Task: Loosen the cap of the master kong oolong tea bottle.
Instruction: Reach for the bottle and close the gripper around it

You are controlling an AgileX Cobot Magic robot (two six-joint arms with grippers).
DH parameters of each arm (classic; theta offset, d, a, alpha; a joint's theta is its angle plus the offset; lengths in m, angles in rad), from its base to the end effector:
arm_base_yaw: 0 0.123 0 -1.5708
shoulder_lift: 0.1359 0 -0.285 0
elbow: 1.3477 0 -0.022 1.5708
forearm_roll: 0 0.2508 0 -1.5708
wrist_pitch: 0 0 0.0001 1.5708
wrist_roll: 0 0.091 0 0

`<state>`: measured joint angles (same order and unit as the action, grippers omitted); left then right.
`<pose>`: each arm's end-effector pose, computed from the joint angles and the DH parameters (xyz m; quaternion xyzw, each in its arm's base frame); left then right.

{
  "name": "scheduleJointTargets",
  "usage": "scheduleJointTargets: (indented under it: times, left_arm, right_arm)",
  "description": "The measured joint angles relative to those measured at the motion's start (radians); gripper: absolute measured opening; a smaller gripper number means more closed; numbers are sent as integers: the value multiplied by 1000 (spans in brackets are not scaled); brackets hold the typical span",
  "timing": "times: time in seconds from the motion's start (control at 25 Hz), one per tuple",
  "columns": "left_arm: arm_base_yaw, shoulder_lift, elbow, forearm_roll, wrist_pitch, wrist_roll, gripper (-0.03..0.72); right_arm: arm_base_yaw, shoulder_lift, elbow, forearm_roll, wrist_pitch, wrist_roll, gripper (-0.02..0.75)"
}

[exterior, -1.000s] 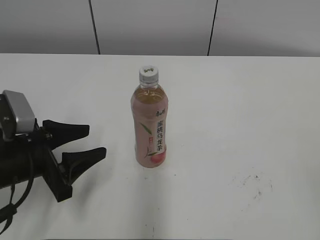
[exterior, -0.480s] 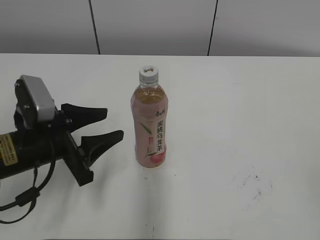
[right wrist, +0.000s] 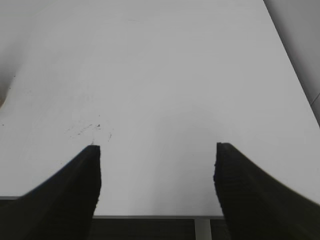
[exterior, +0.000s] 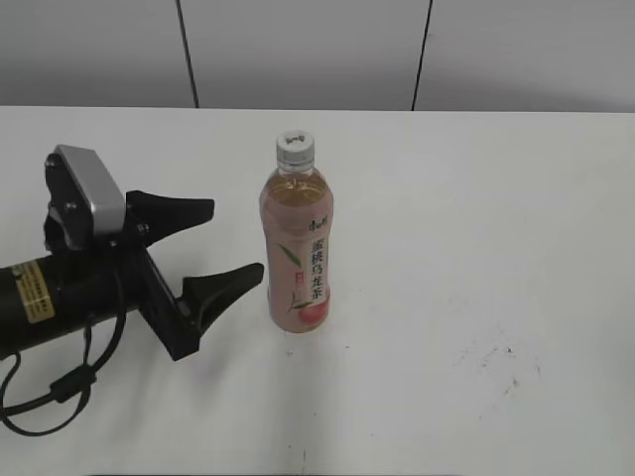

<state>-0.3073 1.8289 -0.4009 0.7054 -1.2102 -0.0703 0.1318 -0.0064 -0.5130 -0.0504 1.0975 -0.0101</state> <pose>0.2296 -0.1308 0.1304 0.3860 0.6645 -0.2759 0.5773 -0.0083 -0.0052 0.2780 -0.0591 0.8554 0.0062 0.5145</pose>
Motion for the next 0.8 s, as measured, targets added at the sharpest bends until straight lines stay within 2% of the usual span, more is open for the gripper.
scheduleJointTargets:
  times: [0.24,0.52,0.8]
  left_arm:
    - [-41,82,-4,-4,1,0,589]
    - [-136,136,-52,-102,1,-5,589]
    - [-153,181,-120,-180,1,-49,589]
  right_arm:
    - [0,0,0,0,0,0,534]
    - [0,0,0,0,0,0,534]
    - [0,0,0,0,0,0,534]
